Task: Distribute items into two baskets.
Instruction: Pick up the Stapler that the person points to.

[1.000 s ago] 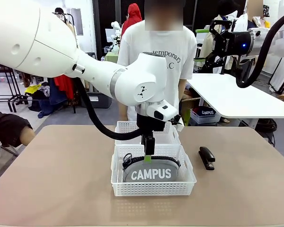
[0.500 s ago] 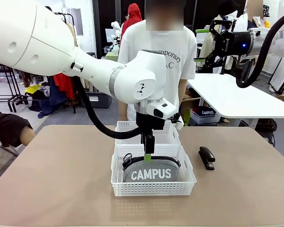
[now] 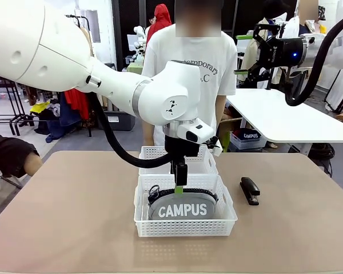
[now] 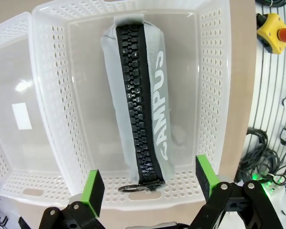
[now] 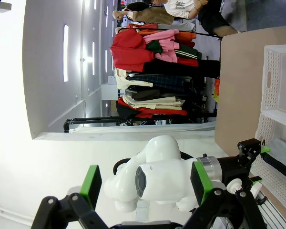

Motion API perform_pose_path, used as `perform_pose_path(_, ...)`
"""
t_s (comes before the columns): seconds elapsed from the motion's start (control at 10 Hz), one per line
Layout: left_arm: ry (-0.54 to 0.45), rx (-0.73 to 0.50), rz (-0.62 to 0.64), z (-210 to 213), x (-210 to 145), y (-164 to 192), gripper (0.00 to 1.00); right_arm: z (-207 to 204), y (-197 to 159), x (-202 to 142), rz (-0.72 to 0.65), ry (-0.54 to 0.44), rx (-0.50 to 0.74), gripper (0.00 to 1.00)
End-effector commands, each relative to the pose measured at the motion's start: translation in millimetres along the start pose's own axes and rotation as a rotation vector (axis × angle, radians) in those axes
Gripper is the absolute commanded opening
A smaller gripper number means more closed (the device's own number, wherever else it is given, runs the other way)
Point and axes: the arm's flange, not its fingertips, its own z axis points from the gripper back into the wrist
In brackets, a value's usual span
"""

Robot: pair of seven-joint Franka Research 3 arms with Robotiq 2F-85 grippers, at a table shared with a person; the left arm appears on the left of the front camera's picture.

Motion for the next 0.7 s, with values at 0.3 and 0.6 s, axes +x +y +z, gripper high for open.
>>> perform_pose_path(0.3, 0.003, 0.009, -0.003, 1.5, -1.3, -0.5, 1.0, 0.3, 1.5, -0.3, 0.002, -0.004, 0.001, 1.0)
perform_pose_path(0.6, -0.054, -0.009, 0.039, 42.7, -24.7, 5.0, 1.0, 0.3, 1.5, -0.3, 0.002, -0.004, 0.001, 1.0)
